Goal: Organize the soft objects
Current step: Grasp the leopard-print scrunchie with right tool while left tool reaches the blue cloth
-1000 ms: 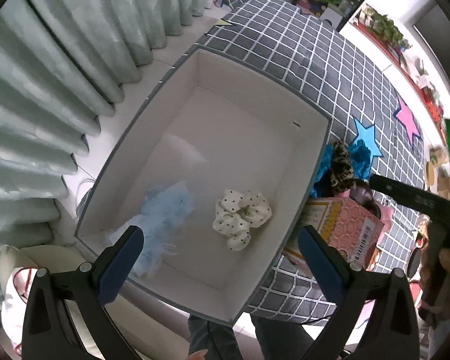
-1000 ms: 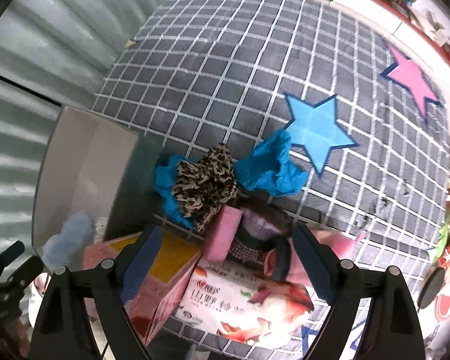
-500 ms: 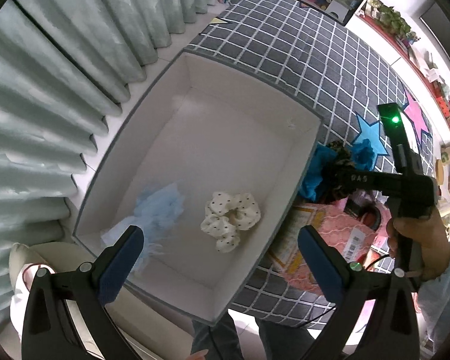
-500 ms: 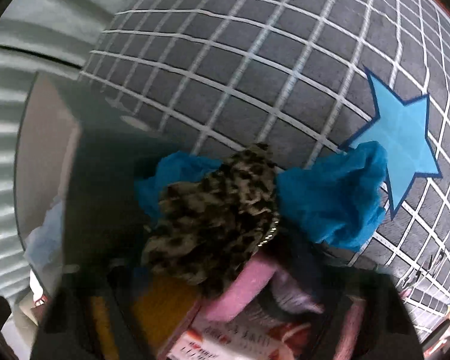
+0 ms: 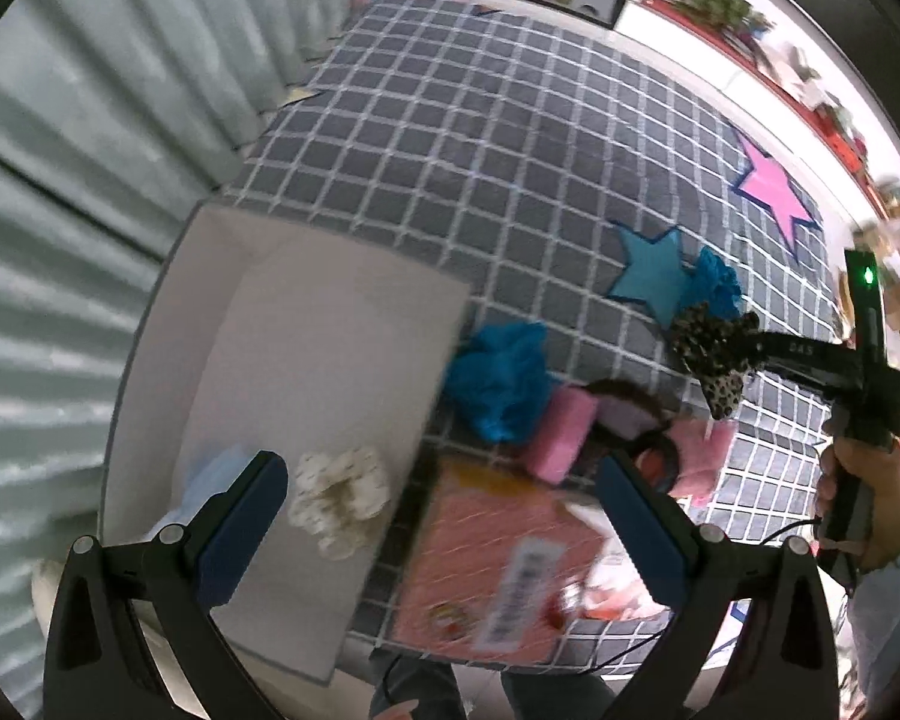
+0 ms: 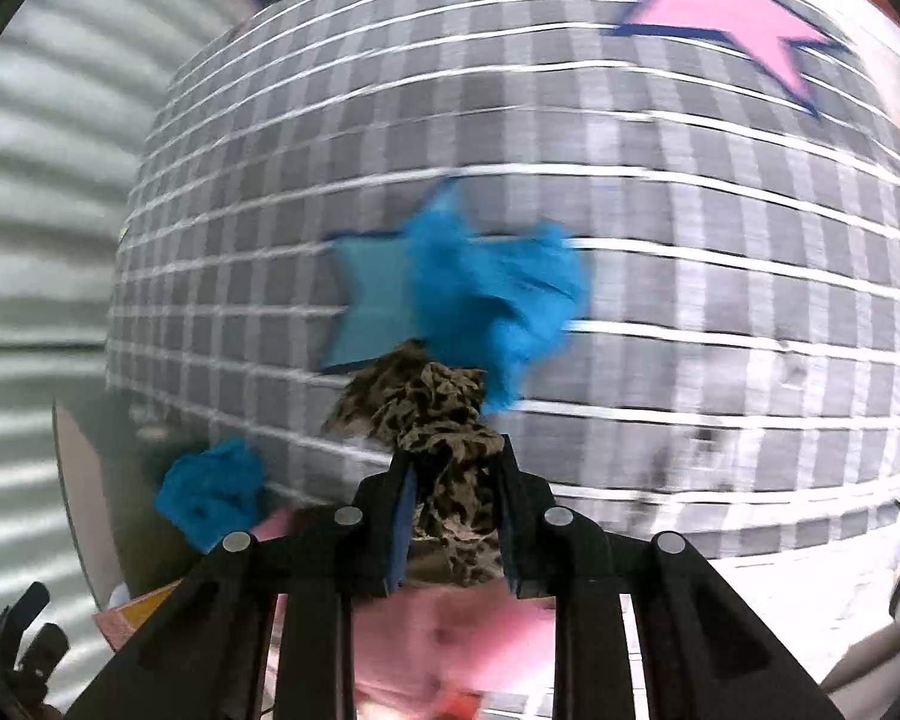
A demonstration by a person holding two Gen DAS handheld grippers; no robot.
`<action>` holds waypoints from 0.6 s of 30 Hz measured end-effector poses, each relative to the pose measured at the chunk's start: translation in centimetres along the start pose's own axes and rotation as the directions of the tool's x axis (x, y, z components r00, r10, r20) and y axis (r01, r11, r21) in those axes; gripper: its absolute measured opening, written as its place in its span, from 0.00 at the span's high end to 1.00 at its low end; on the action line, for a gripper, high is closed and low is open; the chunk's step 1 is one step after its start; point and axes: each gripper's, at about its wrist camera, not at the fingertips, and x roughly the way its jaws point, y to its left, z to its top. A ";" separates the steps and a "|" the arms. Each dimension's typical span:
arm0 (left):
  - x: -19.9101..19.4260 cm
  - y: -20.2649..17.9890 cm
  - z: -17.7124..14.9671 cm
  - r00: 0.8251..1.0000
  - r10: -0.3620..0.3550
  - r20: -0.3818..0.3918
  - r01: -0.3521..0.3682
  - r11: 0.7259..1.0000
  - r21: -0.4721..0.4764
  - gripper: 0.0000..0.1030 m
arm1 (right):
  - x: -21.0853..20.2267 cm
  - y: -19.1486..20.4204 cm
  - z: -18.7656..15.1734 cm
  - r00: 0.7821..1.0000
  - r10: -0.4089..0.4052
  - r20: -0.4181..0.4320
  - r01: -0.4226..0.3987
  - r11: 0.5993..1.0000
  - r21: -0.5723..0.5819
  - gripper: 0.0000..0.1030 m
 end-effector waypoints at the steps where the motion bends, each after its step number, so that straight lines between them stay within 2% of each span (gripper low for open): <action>1: 0.0 -0.6 0.2 1.000 0.000 -0.001 0.000 1.000 0.008 0.00 | -0.4 -1.8 -0.2 1.000 -0.005 0.004 0.004 0.999 0.037 0.75; 7: 1.3 -5.6 1.8 0.999 -0.026 -0.032 0.029 0.996 0.085 0.00 | -1.2 -7.6 -1.8 1.000 -0.029 0.005 0.028 0.986 0.164 0.75; 13: 3.3 -12.4 3.4 0.998 -0.028 -0.052 0.039 0.977 0.210 0.00 | -1.9 -13.2 -4.8 0.997 -0.080 -0.012 0.080 0.961 0.266 0.74; 15: 4.1 -14.4 4.1 0.997 -0.040 -0.068 0.055 0.971 0.233 0.00 | -2.2 -14.5 -5.6 0.997 -0.076 -0.011 0.076 0.953 0.294 0.57; 16: 4.9 -15.9 4.6 0.995 -0.056 -0.081 0.074 0.967 0.242 0.00 | -2.6 -15.2 -6.0 0.997 -0.080 -0.005 0.078 0.949 0.307 0.30; 17: 5.3 -16.6 4.9 0.994 -0.064 -0.088 0.084 0.965 0.247 0.00 | -2.9 -15.5 -6.3 0.996 -0.087 0.003 0.082 0.947 0.311 0.15; 18: 6.1 -18.0 5.4 0.992 -0.072 -0.100 0.096 0.962 0.256 0.00 | -3.4 -15.9 -6.7 0.996 -0.092 0.018 0.082 0.947 0.310 0.15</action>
